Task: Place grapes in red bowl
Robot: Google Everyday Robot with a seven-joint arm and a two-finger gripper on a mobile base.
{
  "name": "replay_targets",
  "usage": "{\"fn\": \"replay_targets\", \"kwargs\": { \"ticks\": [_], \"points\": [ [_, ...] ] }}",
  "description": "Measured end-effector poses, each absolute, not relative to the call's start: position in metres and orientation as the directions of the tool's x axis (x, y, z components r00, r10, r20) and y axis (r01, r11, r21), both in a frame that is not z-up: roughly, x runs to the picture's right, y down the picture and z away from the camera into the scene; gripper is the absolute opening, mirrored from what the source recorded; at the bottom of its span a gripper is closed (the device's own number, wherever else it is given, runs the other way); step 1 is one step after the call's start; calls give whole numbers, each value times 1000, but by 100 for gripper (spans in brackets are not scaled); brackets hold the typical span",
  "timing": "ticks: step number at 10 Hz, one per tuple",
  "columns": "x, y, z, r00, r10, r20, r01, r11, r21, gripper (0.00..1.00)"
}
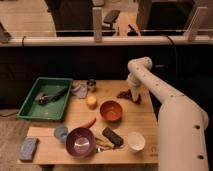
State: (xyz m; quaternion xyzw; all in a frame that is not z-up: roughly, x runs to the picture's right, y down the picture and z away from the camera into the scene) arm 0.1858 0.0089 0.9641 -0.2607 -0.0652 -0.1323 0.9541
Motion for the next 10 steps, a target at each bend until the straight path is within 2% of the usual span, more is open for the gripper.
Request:
{"fn": "replay_targets", "kwargs": {
  "ticks": [5, 6, 10],
  "points": [
    [203, 27, 987, 973, -136, 186, 217, 812, -542, 80],
    [201, 28, 988, 972, -137, 193, 222, 809, -545, 76],
    [196, 24, 986, 967, -149, 205, 239, 807, -541, 38]
  ]
}}
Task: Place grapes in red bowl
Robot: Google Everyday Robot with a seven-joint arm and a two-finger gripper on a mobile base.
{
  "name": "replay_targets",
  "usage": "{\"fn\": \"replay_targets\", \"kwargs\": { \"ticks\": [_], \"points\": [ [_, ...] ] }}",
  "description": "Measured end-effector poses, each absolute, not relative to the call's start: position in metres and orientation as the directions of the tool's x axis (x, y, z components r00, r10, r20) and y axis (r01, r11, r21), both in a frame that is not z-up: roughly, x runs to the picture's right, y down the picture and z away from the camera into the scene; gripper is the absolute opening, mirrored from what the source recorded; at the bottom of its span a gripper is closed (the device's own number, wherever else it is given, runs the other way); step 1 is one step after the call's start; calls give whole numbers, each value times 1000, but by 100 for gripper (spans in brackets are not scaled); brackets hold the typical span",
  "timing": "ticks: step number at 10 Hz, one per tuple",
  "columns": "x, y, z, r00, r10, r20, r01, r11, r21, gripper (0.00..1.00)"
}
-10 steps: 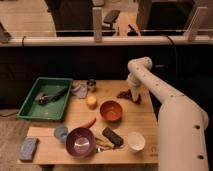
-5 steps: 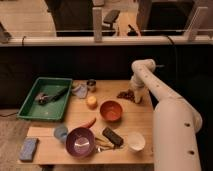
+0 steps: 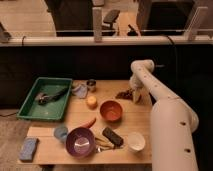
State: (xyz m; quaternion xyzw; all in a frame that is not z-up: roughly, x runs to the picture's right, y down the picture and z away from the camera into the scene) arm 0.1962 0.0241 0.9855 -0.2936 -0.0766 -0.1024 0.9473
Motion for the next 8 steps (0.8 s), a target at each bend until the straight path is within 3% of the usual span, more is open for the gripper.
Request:
{"fn": "replay_targets", "kwargs": {
  "ticks": [4, 8],
  "points": [
    [196, 4, 974, 964, -170, 205, 253, 823, -509, 1],
    [203, -18, 961, 964, -179, 195, 252, 848, -466, 0]
  ]
}}
